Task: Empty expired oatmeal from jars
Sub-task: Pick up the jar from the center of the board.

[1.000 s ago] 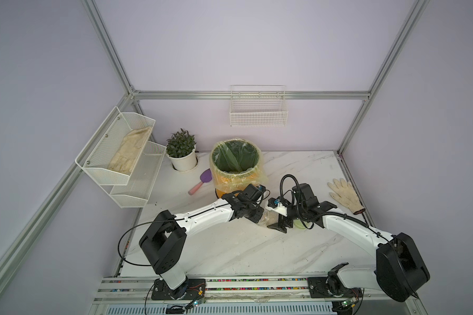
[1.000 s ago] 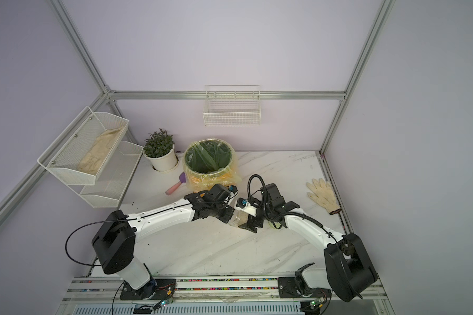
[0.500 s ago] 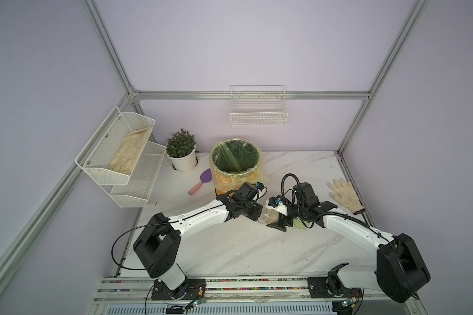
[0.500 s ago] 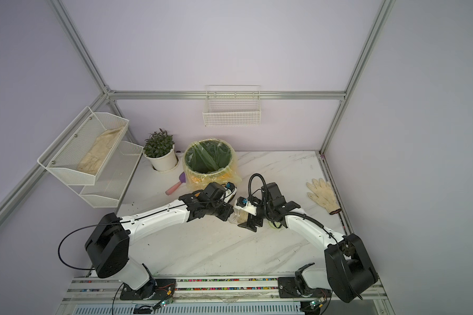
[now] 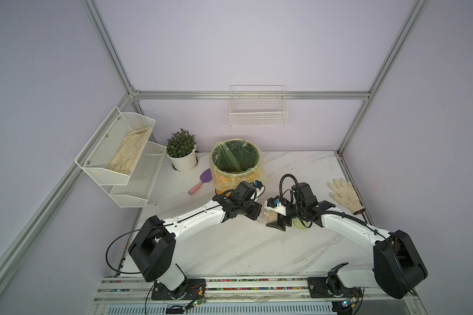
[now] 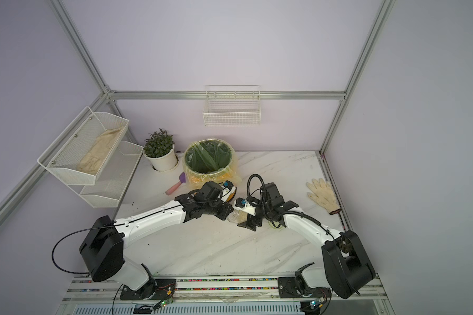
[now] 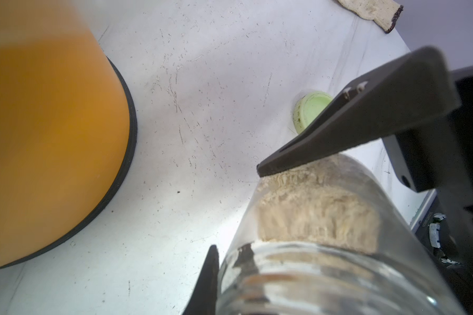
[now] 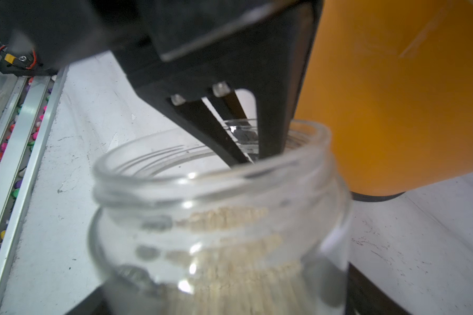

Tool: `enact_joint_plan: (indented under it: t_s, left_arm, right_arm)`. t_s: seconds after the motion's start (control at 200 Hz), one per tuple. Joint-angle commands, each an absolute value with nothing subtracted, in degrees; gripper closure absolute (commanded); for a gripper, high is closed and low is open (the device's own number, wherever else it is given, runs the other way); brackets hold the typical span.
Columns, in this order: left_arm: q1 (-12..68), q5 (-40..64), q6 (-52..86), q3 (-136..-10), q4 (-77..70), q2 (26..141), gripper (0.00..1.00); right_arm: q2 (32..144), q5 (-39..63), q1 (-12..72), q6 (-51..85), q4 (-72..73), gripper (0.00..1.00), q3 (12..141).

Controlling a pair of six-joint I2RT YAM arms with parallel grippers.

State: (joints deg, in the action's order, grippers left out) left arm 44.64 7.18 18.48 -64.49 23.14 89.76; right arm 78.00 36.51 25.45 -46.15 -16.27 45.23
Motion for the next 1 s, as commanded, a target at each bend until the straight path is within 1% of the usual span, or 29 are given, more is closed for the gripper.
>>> enact_joint_plan:
  t_s: [0.0, 0.13, 0.185, 0.29, 0.43, 0.475, 0.585, 0.73, 0.99]
  left_arm:
    - [44.33, 8.53, 20.65, -64.12, 15.25, 86.08, 1.0]
    - [44.33, 8.89, 20.88, -64.28, 14.83, 86.39, 1.0]
    - [44.38, 9.35, 20.92, -64.45, 14.65, 86.79, 1.0]
    - [44.33, 9.77, 21.19, -64.69, 14.24, 87.15, 1.0]
    - [44.32, 10.17, 21.42, -64.79, 13.69, 87.44, 1.0]
    - [44.34, 10.37, 21.45, -64.91, 13.55, 87.54, 1.0]
    - [44.32, 11.03, 21.35, -65.24, 13.69, 87.63, 1.0]
    - [44.29, 10.81, 21.46, -65.25, 13.62, 87.3, 1.0]
    - [44.23, 9.86, 21.36, -64.92, 14.06, 87.83, 1.0]
  right_arm:
    - [79.94, 37.96, 25.45, -46.05, -17.98, 0.24, 48.15]
    - [81.54, 37.8, 25.49, -45.88, -19.45, 0.33, 49.76]
    - [82.17, 38.11, 25.49, -46.18, -20.39, 0.42, 50.45]
    - [83.35, 38.25, 25.75, -46.31, -21.78, 0.54, 51.71]
    - [84.95, 38.32, 25.98, -45.88, -23.81, 0.77, 53.44]
    - [85.5, 38.34, 26.0, -45.54, -24.61, 0.82, 54.14]
    - [85.17, 38.24, 26.03, -44.62, -24.71, 0.88, 54.89]
    - [82.77, 38.03, 26.04, -42.53, -22.96, 0.93, 54.5]
    - [81.41, 38.24, 26.04, -41.44, -24.77, 0.95, 56.18]
